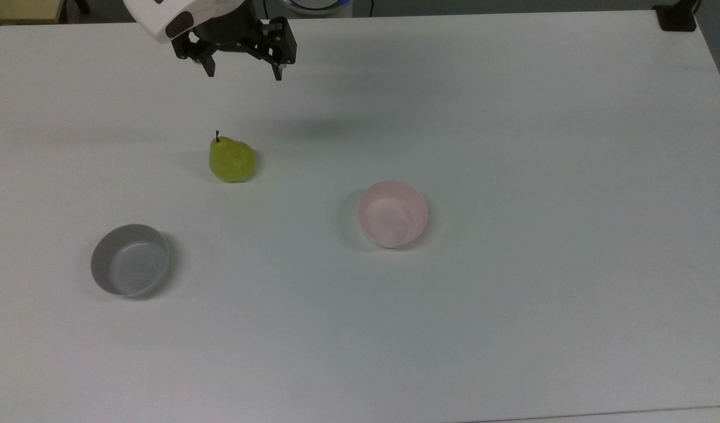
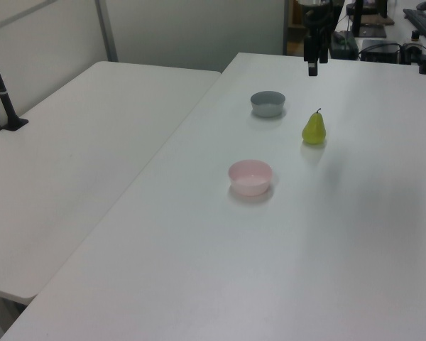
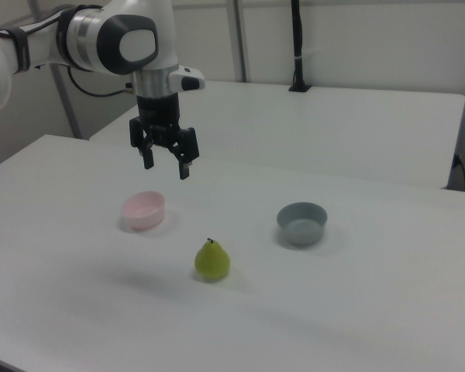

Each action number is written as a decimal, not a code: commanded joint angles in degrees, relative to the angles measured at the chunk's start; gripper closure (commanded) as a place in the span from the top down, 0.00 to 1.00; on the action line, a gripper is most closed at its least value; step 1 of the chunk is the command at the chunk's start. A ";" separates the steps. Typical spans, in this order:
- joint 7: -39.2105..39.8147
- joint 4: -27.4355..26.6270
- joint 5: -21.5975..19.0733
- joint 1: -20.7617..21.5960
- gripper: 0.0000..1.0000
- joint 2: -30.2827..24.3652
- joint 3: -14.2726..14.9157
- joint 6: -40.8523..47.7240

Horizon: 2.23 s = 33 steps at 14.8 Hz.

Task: Place the pear in the bowl
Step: 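Move the open gripper down over the yellow-green pear, then close the gripper on the pear and lift it off the table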

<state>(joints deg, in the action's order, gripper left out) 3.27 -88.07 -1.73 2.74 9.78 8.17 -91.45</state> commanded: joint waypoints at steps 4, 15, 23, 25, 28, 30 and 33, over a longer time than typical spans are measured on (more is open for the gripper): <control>1.12 -0.18 0.32 -0.19 1.00 -1.78 1.41 -0.57; 7.53 -0.53 0.50 -0.98 1.00 0.40 2.02 -2.93; 12.55 -10.11 4.45 -1.07 1.00 7.44 3.69 -15.24; 13.16 -10.72 4.54 -0.89 1.00 9.45 3.96 -17.34; 13.16 -12.30 5.86 -0.63 1.00 11.92 3.96 -20.34; 13.16 -12.57 6.91 -0.46 1.00 13.41 3.96 -21.13; 13.08 -12.66 6.92 -0.37 0.96 14.04 3.96 -21.31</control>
<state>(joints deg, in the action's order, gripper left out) 15.31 -99.36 4.29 1.58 24.50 11.43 -111.24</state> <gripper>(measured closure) 0.000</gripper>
